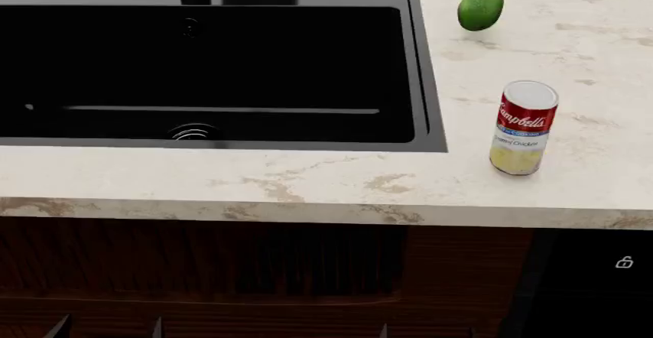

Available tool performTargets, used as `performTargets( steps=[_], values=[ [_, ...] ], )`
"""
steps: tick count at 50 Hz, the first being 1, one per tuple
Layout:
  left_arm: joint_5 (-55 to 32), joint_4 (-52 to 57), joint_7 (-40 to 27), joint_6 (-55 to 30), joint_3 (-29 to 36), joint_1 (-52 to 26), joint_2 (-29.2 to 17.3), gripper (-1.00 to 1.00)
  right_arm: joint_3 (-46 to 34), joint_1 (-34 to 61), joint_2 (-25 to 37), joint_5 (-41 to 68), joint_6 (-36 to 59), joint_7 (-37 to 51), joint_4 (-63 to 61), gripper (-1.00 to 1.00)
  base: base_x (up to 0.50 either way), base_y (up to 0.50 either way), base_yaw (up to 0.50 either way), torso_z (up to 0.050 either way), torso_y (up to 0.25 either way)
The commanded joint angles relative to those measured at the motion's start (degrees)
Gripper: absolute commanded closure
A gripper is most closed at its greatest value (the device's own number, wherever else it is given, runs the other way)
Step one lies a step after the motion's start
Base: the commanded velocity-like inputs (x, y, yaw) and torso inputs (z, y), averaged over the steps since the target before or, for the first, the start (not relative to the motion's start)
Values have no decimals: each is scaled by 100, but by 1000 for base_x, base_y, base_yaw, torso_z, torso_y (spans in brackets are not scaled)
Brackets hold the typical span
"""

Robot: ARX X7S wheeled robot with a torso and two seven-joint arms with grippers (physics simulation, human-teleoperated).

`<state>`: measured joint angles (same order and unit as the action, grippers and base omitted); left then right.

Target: Pick the canned food from the counter and place it in the sink

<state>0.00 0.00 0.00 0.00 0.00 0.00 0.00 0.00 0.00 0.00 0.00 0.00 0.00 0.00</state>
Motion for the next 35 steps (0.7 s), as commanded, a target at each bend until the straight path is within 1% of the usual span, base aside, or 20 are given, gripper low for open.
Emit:
performTargets(
  steps=[1, 16, 35],
  values=[
    [-179, -14, -216, 15, 216, -5, -179, -100, -78, -7, 64, 64, 31, 79, -38, -100, 0, 0, 0, 0, 0],
    [-357, 1, -413, 18, 395, 22, -353, -100, -344, -57, 298, 297, -36, 416, -105, -100, 0, 0, 0, 0, 0],
    [-490, 15, -564, 39, 555, 29, -489, -100, -557, -53, 450, 417, -79, 579, -97, -100, 0, 0, 0, 0, 0]
  ],
)
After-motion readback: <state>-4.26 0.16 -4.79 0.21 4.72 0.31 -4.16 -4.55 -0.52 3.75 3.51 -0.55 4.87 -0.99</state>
